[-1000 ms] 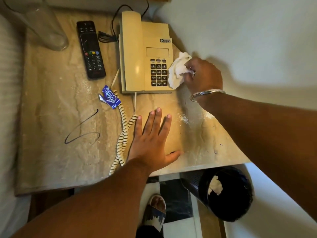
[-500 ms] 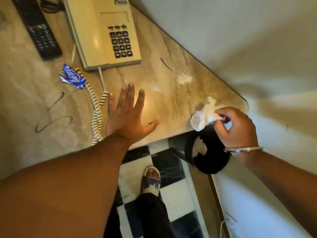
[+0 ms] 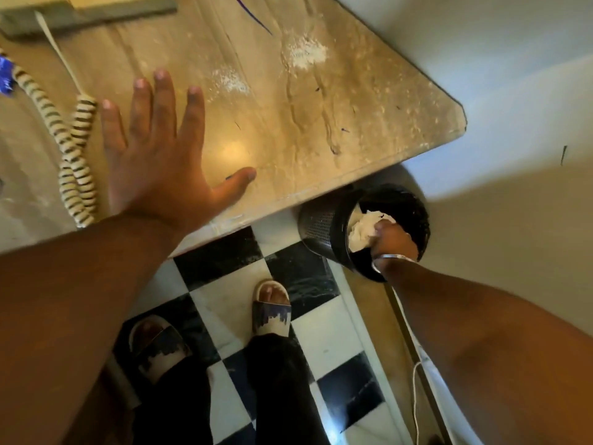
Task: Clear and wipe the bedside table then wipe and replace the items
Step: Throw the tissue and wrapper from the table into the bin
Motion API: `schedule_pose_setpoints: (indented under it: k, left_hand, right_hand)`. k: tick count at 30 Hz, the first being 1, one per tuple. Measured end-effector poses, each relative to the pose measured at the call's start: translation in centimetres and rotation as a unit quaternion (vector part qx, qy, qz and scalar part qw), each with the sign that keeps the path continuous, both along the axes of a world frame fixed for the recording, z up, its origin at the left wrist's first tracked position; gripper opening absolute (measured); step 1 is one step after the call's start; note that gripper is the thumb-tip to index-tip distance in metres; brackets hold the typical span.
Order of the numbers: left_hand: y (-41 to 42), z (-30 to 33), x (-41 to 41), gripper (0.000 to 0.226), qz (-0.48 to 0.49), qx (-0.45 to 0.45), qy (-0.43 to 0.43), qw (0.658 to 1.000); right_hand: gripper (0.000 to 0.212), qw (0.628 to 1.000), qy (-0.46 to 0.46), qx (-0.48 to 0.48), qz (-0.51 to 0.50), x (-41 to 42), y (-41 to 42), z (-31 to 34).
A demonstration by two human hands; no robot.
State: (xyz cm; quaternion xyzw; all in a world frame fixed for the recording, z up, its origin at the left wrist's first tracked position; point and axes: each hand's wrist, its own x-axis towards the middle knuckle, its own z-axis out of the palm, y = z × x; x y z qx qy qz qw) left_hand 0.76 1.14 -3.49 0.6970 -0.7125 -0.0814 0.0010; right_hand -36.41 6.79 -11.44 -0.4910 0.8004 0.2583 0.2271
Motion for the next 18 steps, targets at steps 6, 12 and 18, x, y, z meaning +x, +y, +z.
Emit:
schedule_pose_setpoints:
  k: [6, 12, 18]
  left_hand:
    - [-0.1, -0.1, 0.1, 0.108, -0.01, -0.012, 0.012, 1.0]
    - [0.1, 0.6, -0.2, 0.11, 0.012, 0.032, -0.035, 0.999]
    - [1.7, 3.5, 1.3, 0.106, 0.008, 0.088, 0.0, 0.996]
  right_hand:
    - [0.104, 0.999, 0.016, 0.036, 0.009, 1.0, 1.7, -0.8]
    - [0.079, 0.99, 0.01, -0.072, 0.122, 5.7, 1.4, 7.7]
    - [0.075, 0.952, -0.028, -0.172, 0.253, 15.0, -4.1, 15.9]
